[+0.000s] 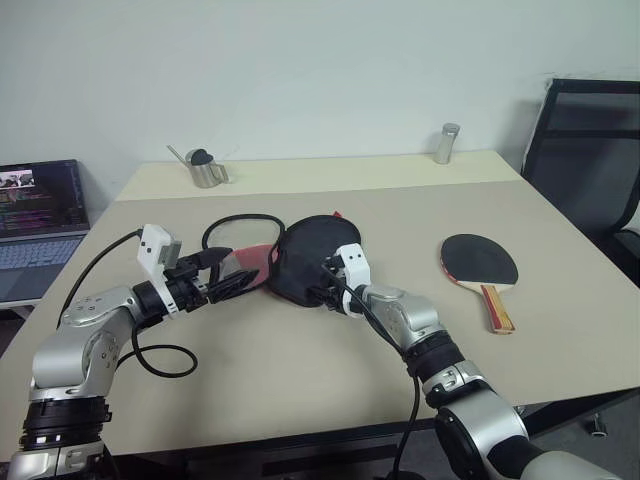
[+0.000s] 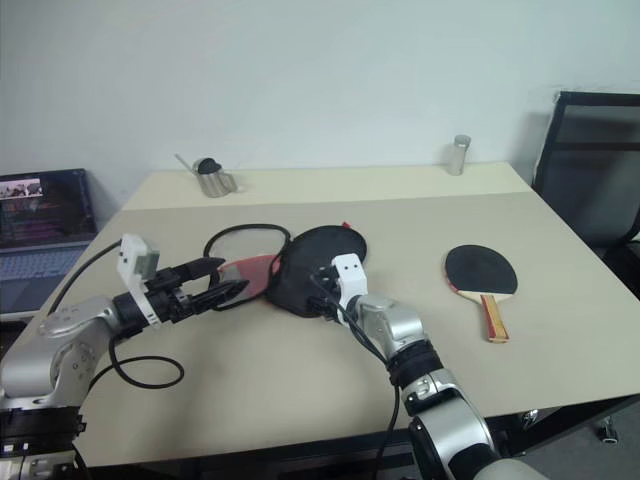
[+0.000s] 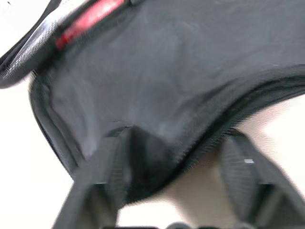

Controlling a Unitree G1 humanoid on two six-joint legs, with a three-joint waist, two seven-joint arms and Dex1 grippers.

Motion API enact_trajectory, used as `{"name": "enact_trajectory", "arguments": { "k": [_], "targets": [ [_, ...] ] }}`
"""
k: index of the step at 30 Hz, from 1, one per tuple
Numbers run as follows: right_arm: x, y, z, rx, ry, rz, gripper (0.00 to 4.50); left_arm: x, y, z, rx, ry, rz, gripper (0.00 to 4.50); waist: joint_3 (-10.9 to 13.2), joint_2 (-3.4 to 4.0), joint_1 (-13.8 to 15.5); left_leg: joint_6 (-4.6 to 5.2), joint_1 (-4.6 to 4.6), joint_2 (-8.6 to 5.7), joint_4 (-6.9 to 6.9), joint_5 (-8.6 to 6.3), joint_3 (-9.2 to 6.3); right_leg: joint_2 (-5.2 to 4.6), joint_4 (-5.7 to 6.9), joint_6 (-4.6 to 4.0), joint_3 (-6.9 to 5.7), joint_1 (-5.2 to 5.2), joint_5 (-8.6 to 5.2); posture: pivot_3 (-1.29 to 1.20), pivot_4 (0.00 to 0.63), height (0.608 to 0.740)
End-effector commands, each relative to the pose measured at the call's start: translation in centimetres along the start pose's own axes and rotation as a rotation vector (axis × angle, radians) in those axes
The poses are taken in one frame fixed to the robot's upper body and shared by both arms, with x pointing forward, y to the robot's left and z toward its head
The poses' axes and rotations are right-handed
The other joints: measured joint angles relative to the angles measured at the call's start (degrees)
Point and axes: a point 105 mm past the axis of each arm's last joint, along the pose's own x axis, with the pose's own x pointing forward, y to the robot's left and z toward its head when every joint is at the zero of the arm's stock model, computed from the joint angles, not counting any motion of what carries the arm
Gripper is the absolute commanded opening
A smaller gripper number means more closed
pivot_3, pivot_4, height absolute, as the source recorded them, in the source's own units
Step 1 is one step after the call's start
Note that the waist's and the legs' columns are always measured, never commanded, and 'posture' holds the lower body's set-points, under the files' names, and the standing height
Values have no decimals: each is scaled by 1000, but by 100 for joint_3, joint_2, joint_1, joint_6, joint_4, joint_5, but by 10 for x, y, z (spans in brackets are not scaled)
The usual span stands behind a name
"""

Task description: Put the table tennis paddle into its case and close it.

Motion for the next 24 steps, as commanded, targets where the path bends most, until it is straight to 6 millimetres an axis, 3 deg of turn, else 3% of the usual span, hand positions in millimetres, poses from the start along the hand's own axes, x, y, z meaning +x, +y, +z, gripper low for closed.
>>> {"name": "enact_trajectory", "arguments": {
  "k": [1,5,13,24],
  "targets": [
    [-3,-2,22,-8,-69,-14,1374,-2,-5,12,69,-9,-18,4500,0,0,0,0,0,0,0,0,0,0,0,0,0,0,0,0,150,740],
    [-7,-11,25,26,-82,-40,30,0,-9,10,80,2,-40,4500,0,0,0,0,0,1,-1,0,-1,0,0,0,-1,0,0,0,150,740],
    [-26,-33,32,85,-96,-77,30,8,-16,9,106,15,-88,4500,0,0,3,0,-1,0,-1,0,0,0,0,0,-1,0,0,0,150,740],
    [-72,-76,30,103,-55,-162,30,24,-27,12,145,22,-190,4500,1,-1,12,0,-3,-2,-1,0,-1,1,-2,1,-1,-1,-1,0,150,740]
  ]
}}
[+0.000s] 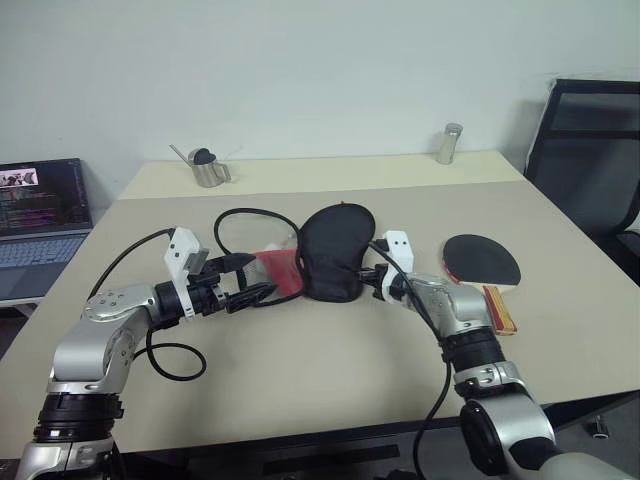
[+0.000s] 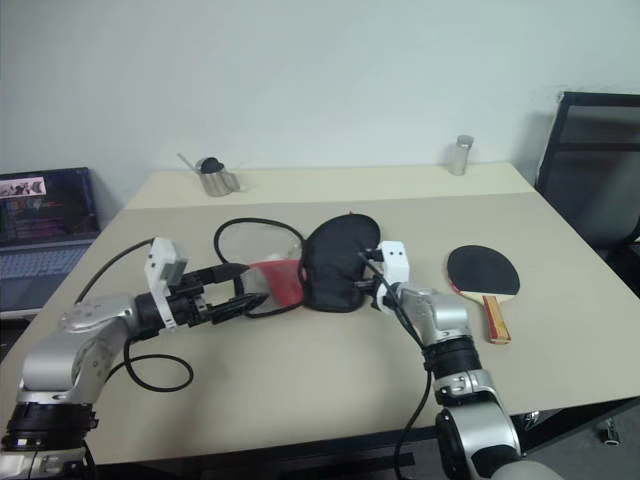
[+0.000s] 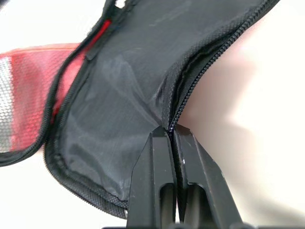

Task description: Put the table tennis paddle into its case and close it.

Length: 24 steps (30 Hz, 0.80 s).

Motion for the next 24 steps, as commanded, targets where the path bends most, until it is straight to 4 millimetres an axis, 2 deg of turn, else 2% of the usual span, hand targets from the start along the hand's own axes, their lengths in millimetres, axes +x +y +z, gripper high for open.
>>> {"name": "enact_trajectory", "arguments": {
  "k": [1,17,24],
  "targets": [
    [-17,-9,15,-14,-40,-2,30,5,0,13,57,-26,-30,4500,0,0,1,0,0,0,0,0,0,1,-1,0,0,0,0,0,150,740],
    [-59,-36,13,30,-47,-88,30,24,-2,17,70,-47,-95,4500,2,-3,0,0,-4,-1,1,0,1,5,-1,2,1,-4,0,0,150,740],
    [-63,-48,7,13,-20,-121,30,29,-4,16,68,-50,-110,4500,2,-3,-2,0,-7,-2,0,0,1,5,-2,2,0,-7,-1,0,150,740]
  ]
}}
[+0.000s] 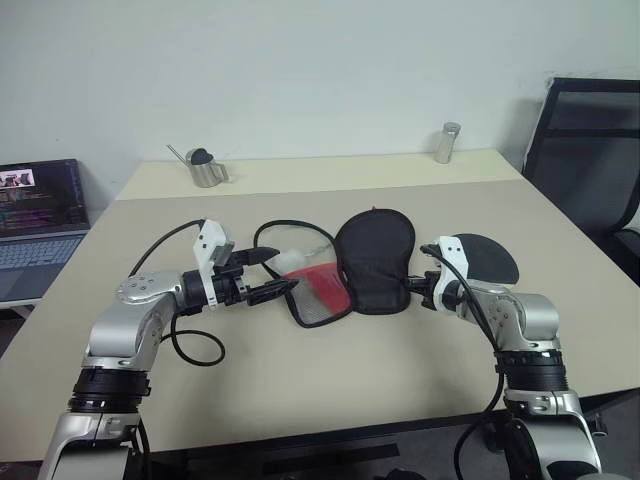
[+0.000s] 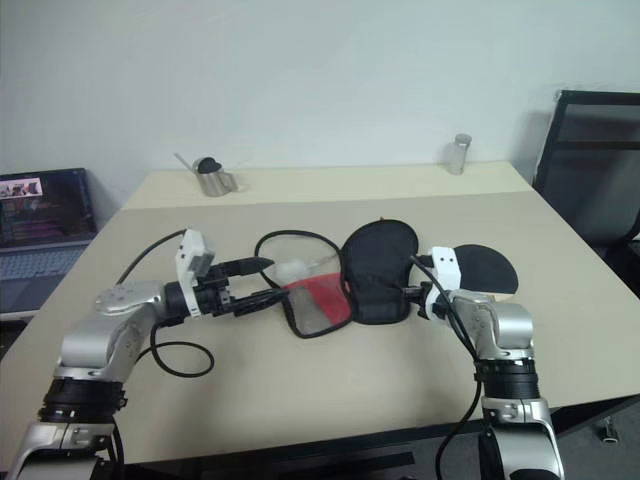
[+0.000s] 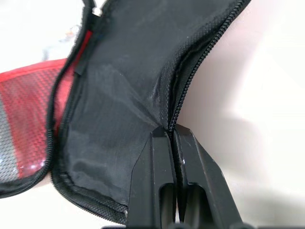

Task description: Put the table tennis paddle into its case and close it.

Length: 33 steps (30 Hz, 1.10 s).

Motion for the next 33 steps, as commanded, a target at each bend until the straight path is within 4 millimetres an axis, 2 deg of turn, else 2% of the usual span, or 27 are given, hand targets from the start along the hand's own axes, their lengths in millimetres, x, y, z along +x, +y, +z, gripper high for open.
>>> {"name": "enact_trajectory", "arguments": {
  "k": [1,10,13,20,24,25,33],
  "targets": [
    [-5,-3,12,-29,-43,-7,30,2,0,14,55,-38,-11,4500,0,0,0,0,0,0,0,0,-1,1,0,0,-1,0,0,0,150,740],
    [3,1,17,-51,-49,8,30,3,-2,15,56,-41,-12,4500,0,-1,-3,0,-4,1,0,0,0,4,1,0,0,-4,0,0,150,740],
    [2,-3,16,-50,-47,-10,569,1,-2,15,59,-42,-5,4500,0,-1,-1,0,-20,1,2,0,-1,4,3,0,0,-19,0,0,150,740],
    [-10,-13,26,-96,-89,-37,2905,-2,-1,15,58,-50,23,4500,0,0,3,0,-38,-1,4,0,-3,4,1,1,-1,-32,1,0,150,740],
    [-22,-5,34,-166,-137,30,4311,-4,0,13,51,-58,49,4500,0,-1,1,0,-39,-2,5,0,-3,4,1,1,-2,-32,1,0,150,740],
    [-25,-2,35,-173,-146,50,4462,-4,0,13,49,-60,54,4500,0,-1,-2,0,-39,-1,5,0,-4,4,1,1,-2,-33,1,0,150,740],
    [-41,10,36,-198,-202,112,4462,-10,4,12,31,-77,102,4500,0,-1,2,0,-39,1,8,0,-6,7,3,1,-5,-32,1,0,150,740]
  ]
}}
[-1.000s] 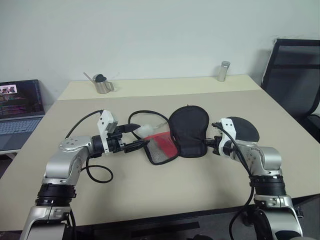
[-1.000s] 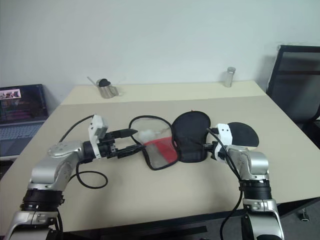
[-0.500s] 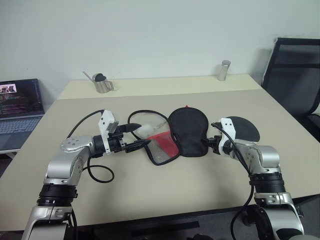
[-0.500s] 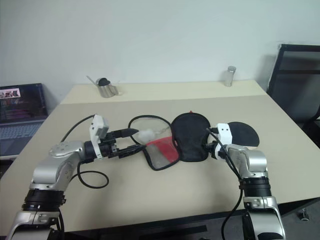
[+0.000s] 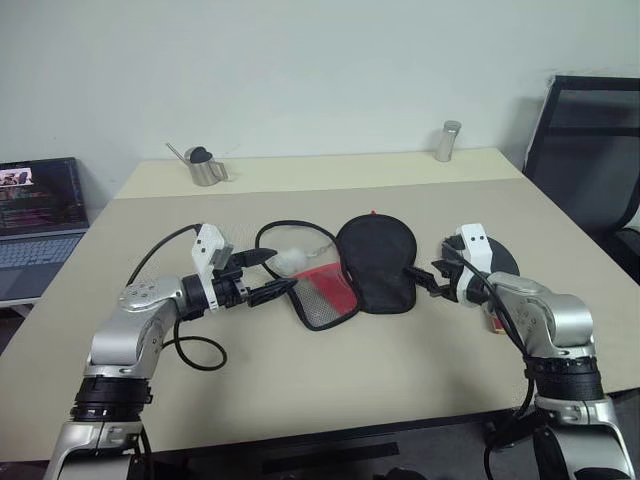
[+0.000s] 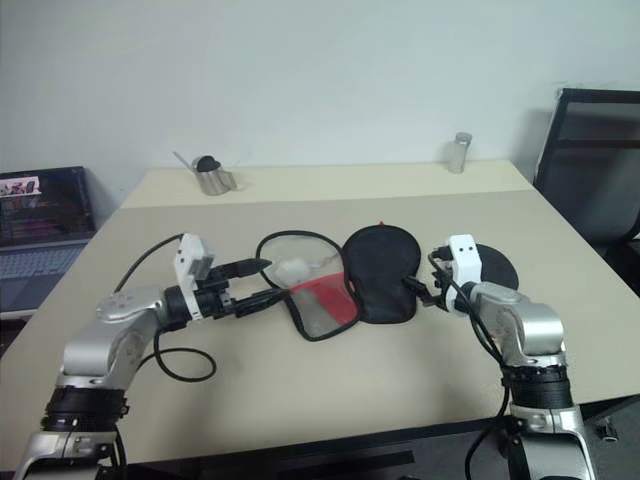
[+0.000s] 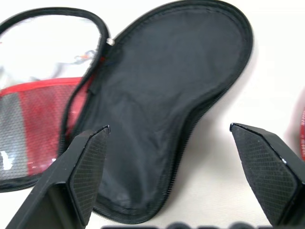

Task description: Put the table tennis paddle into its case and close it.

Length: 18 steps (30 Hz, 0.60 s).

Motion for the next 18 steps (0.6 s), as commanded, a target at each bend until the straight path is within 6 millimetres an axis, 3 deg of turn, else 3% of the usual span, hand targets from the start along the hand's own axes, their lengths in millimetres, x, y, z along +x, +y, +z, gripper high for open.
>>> {"name": "enact_trajectory", "arguments": {
  "k": [1,7,9,12,18],
  "targets": [
    [-10,10,16,-40,-79,42,4462,-5,1,17,38,-57,19,4500,0,0,1,0,0,0,0,0,0,0,0,0,0,0,0,0,150,740],
    [-9,23,17,-118,-92,92,4462,-8,3,17,34,-63,40,4500,2,3,-54,0,-7,-16,-3,2,-35,-22,-3,0,-30,14,0,0,150,740],
    [-7,24,17,-126,-93,91,4462,-7,3,18,35,-62,39,4500,13,21,-122,1,-37,-92,-4,33,-211,-103,1,0,-209,70,-4,0,150,740],
    [-5,22,17,-131,-90,83,4462,-8,2,18,40,-60,38,4500,38,60,-110,6,-62,-219,-12,87,-495,-164,1,80,-475,172,-70,0,150,740],
    [-5,16,18,-140,-97,59,4462,-9,3,19,44,-63,44,4500,61,88,147,1,-49,-185,-6,101,-461,-159,4,68,-457,181,-84,0,150,740]
  ]
}}
